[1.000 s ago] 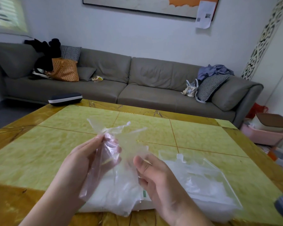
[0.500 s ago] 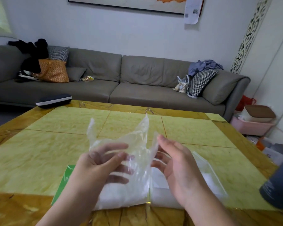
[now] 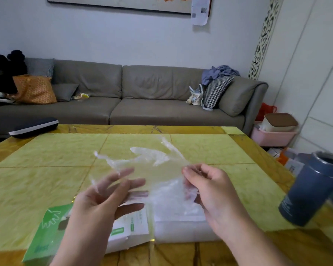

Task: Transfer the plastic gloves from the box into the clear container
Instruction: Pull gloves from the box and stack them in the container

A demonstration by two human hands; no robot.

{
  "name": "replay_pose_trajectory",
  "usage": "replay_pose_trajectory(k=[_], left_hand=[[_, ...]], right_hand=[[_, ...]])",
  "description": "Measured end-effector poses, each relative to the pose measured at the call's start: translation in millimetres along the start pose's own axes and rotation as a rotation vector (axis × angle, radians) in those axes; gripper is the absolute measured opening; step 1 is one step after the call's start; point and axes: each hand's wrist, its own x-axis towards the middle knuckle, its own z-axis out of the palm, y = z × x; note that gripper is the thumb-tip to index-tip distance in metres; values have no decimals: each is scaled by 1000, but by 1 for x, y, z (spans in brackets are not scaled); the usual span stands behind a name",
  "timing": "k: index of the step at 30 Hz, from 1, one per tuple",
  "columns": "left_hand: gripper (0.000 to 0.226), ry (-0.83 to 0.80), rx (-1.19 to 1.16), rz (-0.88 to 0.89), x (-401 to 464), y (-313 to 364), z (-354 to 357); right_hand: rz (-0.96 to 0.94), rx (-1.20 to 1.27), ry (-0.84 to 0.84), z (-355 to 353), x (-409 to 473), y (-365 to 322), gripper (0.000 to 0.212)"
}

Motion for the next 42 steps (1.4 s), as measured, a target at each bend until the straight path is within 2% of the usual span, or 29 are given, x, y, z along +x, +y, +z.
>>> replay_pose_trajectory(k=[2, 4, 6, 7, 9, 11, 13, 17, 21, 24, 26, 29, 31, 33, 36, 37, 39, 42], left_hand=[[25, -17, 60, 6, -4, -4, 6], [24, 32, 155, 67, -4, -9, 8], [29, 138, 372, 210, -3, -14, 9], [33, 170, 521, 338, -4, -13, 12], [29, 109, 801, 641, -4, -9, 29], [25, -100, 1012, 756, -1, -10, 54], [24, -321, 1222, 636, 8, -21, 80], [27, -465, 1528, 272, 31, -49, 99], [33, -647, 1583, 34, 49, -58, 96], [41, -747, 1553, -82, 55, -62, 99], [43, -770, 1545, -108, 59, -66, 102], [41, -749, 1525, -132, 64, -71, 104], [39, -737, 1528, -144, 64, -73, 105], [35, -725, 1537, -151, 64, -74, 104], [33, -727, 1549, -121, 61, -73, 103], [35, -742, 1547, -114, 61, -72, 102], [39, -772, 1540, -111, 61, -69, 101], [43, -747, 1542, -96, 56, -61, 97]], right_hand=[[-56, -115, 64, -17, 10, 0, 17], [-78, -262, 62, -37, 21, -2, 19], [-32, -371, 8, -58, 32, -3, 15], [-7, -429, -25, -65, 37, -3, 14], [4, -592, -69, -74, 42, -4, 16], [-17, -768, -100, -73, 43, -6, 17], [-54, -913, -107, -70, 42, -3, 17], [-81, -1028, -7, -70, 41, 2, 11], [-104, -1233, 67, -71, 41, 2, 19], [-121, -1341, 121, -72, 42, 3, 16], [-106, -1362, 145, -71, 42, 4, 14], [-106, -1358, 158, -65, 38, 3, 25], [-216, -1328, 150, -59, 34, -2, 43], [-293, -1289, 40, -49, 26, -10, 44], [-148, -1279, -175, -40, 13, -11, 21], [-93, -1322, -221, -41, 11, -10, 21], [-22, -1431, -270, -45, 10, -3, 36], [-24, -1481, -265, -45, 16, 6, 43]])
